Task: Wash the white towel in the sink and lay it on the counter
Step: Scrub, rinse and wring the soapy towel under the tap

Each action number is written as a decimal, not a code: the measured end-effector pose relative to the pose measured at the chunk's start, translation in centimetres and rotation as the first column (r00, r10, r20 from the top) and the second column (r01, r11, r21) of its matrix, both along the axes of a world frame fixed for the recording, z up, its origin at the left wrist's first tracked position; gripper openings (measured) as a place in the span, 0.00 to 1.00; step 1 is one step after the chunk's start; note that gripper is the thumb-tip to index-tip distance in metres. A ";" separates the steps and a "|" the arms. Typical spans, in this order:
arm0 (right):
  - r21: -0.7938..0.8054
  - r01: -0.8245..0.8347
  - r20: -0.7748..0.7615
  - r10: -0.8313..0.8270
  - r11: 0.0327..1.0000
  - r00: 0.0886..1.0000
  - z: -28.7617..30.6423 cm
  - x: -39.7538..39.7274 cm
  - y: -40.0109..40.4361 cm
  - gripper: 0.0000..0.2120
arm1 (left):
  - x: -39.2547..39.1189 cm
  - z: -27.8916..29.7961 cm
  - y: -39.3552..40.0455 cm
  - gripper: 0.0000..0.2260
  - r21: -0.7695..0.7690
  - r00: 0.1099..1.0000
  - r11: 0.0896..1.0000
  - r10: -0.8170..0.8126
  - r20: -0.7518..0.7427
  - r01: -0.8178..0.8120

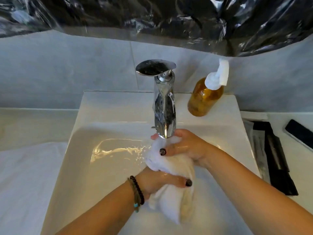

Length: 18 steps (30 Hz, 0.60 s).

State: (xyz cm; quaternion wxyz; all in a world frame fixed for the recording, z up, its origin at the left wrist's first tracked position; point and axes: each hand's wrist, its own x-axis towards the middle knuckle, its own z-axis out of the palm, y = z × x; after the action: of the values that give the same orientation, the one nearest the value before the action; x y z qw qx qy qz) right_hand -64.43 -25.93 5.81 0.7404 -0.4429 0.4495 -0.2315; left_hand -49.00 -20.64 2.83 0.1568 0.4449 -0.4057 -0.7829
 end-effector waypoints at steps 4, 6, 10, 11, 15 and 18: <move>-0.109 0.113 -0.194 -0.133 0.988 0.972 0.0 1.4 0.7 0.24 | -0.9 -1.0 1.1 0.26 -0.101 0.956 0.991 0.115 0.269 -0.091; -0.202 0.152 -0.303 -0.209 0.968 0.930 0.3 2.2 1.3 0.19 | -1.2 -1.6 1.8 0.27 -0.080 0.929 0.989 0.143 0.341 -0.123; -0.400 0.244 -0.435 -0.417 0.883 0.798 0.5 3.9 2.6 0.10 | -1.8 -0.7 1.6 0.19 -0.332 0.906 0.940 0.207 0.368 -0.080; -0.423 0.239 -0.441 -0.429 0.874 0.789 0.6 4.1 2.7 0.10 | -1.9 -0.2 1.4 0.17 -0.343 0.909 0.936 0.210 0.359 -0.081; -0.534 0.174 -0.400 -0.429 0.827 0.810 1.4 3.2 2.6 0.14 | -1.8 0.2 0.9 0.08 -0.354 0.926 0.917 0.284 0.250 -0.186; -0.681 0.154 -0.370 -0.518 0.716 0.771 1.9 0.9 4.9 0.13 | -0.9 1.7 -0.1 0.16 -0.174 0.866 0.870 0.484 0.128 -0.461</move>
State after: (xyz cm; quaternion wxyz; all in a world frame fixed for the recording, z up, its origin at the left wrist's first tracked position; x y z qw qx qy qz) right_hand -63.55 -20.99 7.71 0.3400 -0.6112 0.6130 -0.3676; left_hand -49.91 -20.73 4.55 0.3398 0.5829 -0.3488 -0.6505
